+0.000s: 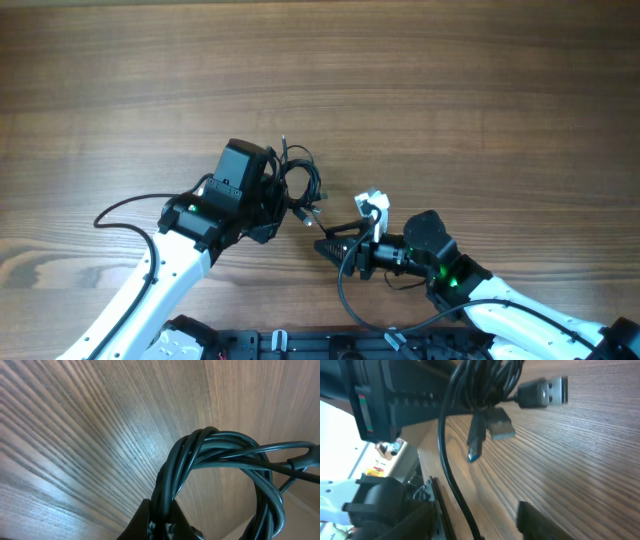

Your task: Untangle cables

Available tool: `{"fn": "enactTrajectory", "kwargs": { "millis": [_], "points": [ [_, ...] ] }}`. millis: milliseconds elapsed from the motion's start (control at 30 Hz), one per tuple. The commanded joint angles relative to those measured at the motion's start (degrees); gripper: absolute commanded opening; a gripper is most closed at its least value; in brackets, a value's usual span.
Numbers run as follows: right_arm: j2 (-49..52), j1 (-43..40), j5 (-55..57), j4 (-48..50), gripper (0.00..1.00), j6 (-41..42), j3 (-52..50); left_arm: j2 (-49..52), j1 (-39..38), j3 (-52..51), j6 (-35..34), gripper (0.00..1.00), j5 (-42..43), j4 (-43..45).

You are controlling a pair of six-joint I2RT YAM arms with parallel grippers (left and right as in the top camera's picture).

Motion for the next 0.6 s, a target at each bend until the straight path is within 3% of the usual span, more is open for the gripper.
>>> {"fn": "enactTrajectory", "kwargs": {
  "millis": [0, 200, 367, 567],
  "points": [
    [0.48, 0.28, -0.7, 1.68, 0.43, 0.61, 0.87, -0.92, 0.26, 0.79, 3.65, 0.04, 1.14, -0.17],
    [0.48, 0.28, -0.35, 1.75, 0.2, 1.42, 0.87, -0.92, 0.26, 0.79, 5.35, 0.04, 1.14, -0.59],
    [0.52, 0.28, -0.55, 1.57, 0.18, 2.34, 0.87, -0.92, 0.26, 0.79, 5.31, 0.04, 1.11, -0.55],
    [0.52, 0.28, -0.52, 1.64, 0.05, 2.36, 0.87, -0.92, 0.26, 0.79, 7.98, 0.04, 1.07, -0.52]
  ]
}}
